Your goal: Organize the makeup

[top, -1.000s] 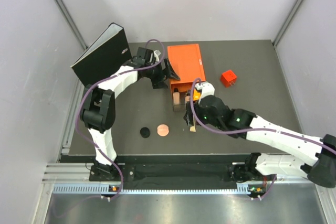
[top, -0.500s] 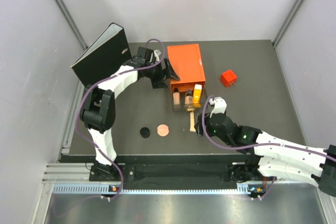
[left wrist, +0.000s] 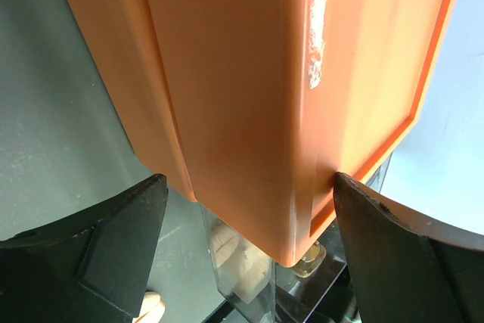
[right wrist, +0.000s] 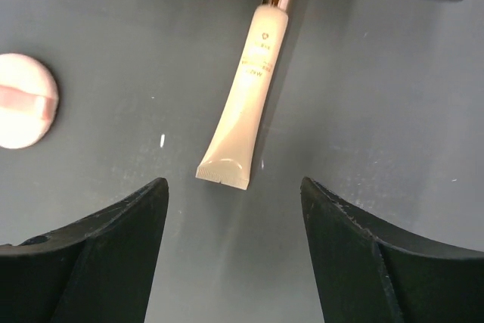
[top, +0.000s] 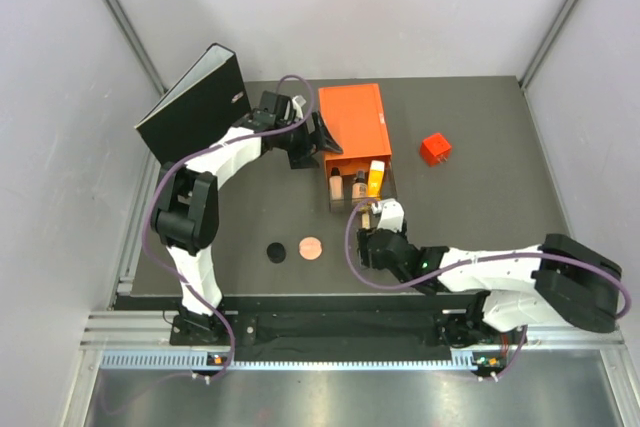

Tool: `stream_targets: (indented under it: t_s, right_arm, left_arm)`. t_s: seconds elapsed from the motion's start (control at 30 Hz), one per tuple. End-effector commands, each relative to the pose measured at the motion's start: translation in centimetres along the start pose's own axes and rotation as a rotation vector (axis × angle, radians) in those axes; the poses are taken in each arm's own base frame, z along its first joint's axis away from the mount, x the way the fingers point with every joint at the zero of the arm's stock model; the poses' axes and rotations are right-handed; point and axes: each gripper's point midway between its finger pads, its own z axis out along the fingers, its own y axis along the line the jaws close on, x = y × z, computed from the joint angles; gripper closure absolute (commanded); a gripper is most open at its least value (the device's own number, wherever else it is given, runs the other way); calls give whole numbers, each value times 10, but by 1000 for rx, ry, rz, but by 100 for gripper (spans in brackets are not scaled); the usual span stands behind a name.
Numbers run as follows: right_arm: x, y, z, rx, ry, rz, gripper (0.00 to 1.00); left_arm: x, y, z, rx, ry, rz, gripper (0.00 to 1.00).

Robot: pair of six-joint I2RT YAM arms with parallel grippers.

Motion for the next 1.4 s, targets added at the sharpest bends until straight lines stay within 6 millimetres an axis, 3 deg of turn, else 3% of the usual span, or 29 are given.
stream_targets:
  t_s: [0.0, 0.23, 0.3, 0.33, 0.47, 0.7, 0.9, 1.03, 1.3, 1.37]
  right_arm:
    - [-24, 20, 10, 17, -83, 62, 31]
    - [-22, 26, 29, 126, -99, 27, 37]
    - [-17, 30, 38, 142, -86, 19, 49]
    - [-15, 29, 41, 156, -80, 14, 64]
    - [-6, 34, 49, 202, -42, -6, 78]
    - [10, 39, 34, 170, 9, -97, 97]
    - [12, 51, 1, 101, 26, -141, 100]
    - [-12, 63, -28, 52, -3, -142, 100]
    - [-106, 89, -97, -106, -152, -89, 99]
    - [-127, 84, -108, -99, -202, -97, 99]
  left_arm:
    - [22, 47, 10, -150, 34, -26, 7]
    - [28, 51, 12, -140, 59, -19, 7]
    - [28, 50, 12, -135, 63, -13, 7]
    - [29, 50, 12, -134, 65, -11, 7]
    - [28, 49, 10, -138, 74, 1, 7]
    - [24, 49, 10, -145, 78, 5, 7]
    - [26, 52, 11, -149, 87, -14, 7]
    - [25, 55, 11, -161, 93, -20, 7]
    - [20, 55, 13, -166, 103, -35, 7]
    - [19, 52, 13, -160, 107, -34, 7]
